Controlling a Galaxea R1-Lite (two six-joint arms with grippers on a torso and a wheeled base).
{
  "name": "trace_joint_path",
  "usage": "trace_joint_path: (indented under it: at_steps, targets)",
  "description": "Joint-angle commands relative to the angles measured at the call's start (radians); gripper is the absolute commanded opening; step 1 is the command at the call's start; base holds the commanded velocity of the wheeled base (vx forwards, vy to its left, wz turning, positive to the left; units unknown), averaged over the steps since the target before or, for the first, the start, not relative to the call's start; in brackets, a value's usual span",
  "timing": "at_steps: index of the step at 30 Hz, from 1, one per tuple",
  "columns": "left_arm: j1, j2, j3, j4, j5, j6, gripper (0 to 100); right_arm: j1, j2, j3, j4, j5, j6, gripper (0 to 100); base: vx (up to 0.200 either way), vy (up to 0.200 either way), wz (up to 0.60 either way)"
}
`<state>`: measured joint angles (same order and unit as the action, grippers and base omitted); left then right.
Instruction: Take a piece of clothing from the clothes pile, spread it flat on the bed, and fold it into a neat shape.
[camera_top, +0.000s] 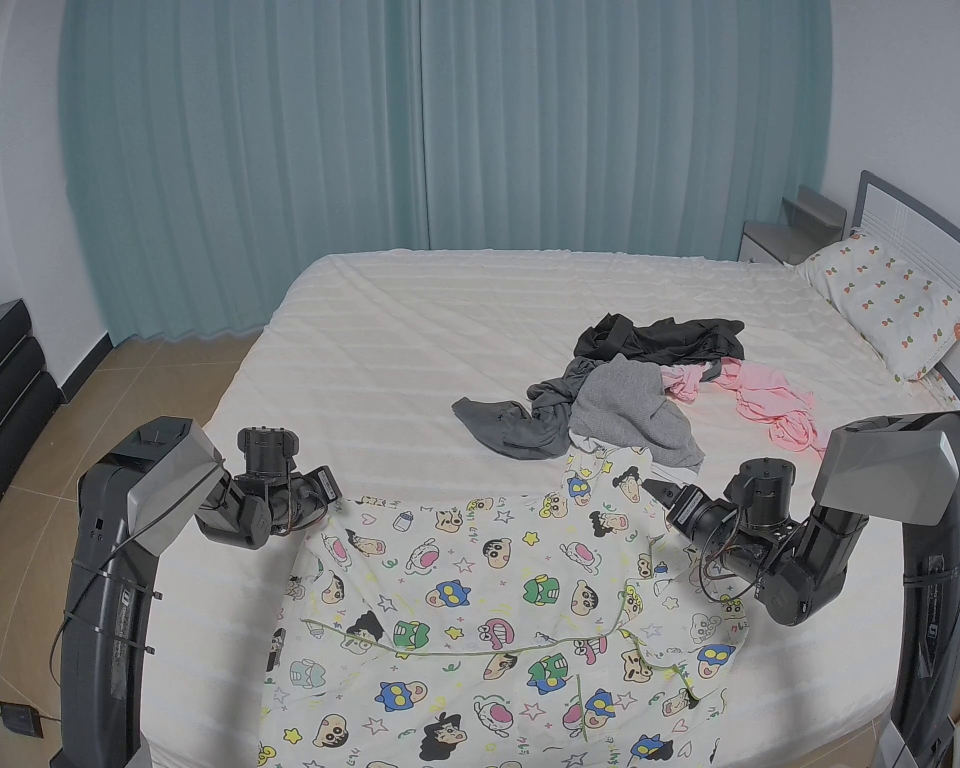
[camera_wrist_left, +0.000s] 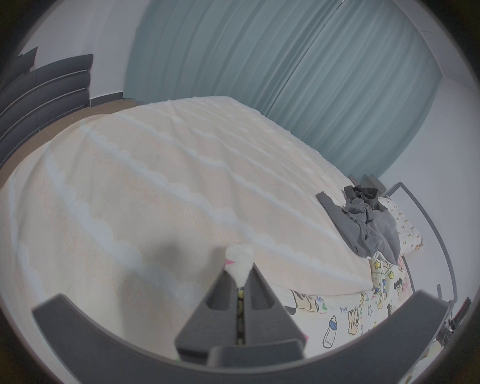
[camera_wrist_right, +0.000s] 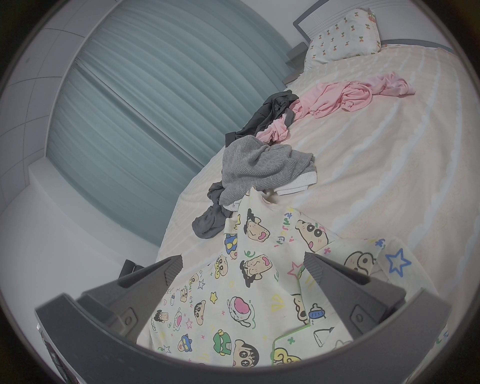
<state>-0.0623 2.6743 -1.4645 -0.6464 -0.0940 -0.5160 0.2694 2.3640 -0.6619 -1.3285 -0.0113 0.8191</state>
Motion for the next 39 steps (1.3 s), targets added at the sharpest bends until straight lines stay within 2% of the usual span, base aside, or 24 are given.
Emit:
trace_joint_path:
  at_steps: [1,18,19,25,31,32,36,37,39]
  targets:
    - [-0.001,0.01,-0.048,0.004,0.025,-0.001,0,0.002,0.001,-0.001,-0.001,-0.001,0.0,100,0.0,0.0,0.0]
    - [-0.001,0.065,-0.238,0.132,0.111,0.007,0,0.008,0.003,0.005,-0.02,-0.001,0.0,100,0.0,0.0,0.0]
    - [-0.001,0.065,-0.251,0.149,0.119,0.007,100,0.008,0.003,0.005,-0.02,-0.001,0.0,100,0.0,0.0,0.0]
    - [-0.001,0.065,-0.263,0.16,0.135,0.007,100,0.008,0.001,0.007,-0.02,-0.003,0.0,100,0.0,0.0,0.0]
    - [0.03,-0.01,-0.195,0.2,0.128,0.004,100,-0.001,-0.003,0.008,-0.02,-0.004,-0.025,100,0.0,0.0,0.0]
    - [0.052,-0.06,-0.126,0.192,0.109,0.005,100,-0.012,0.003,0.007,-0.02,-0.004,-0.052,100,0.0,0.0,0.0]
    - [0.095,-0.185,0.049,0.168,0.019,-0.001,100,-0.022,-0.002,0.008,-0.015,-0.004,-0.058,100,0.0,0.0,0.0]
    - [0.095,-0.185,0.049,0.168,0.019,-0.001,100,-0.022,-0.002,0.008,-0.015,-0.004,-0.058,100,0.0,0.0,0.0]
    - [0.11,-0.307,0.256,0.123,-0.069,-0.001,100,-0.022,-0.016,0.03,-0.018,-0.004,-0.063,100,0.0,0.0,0.0]
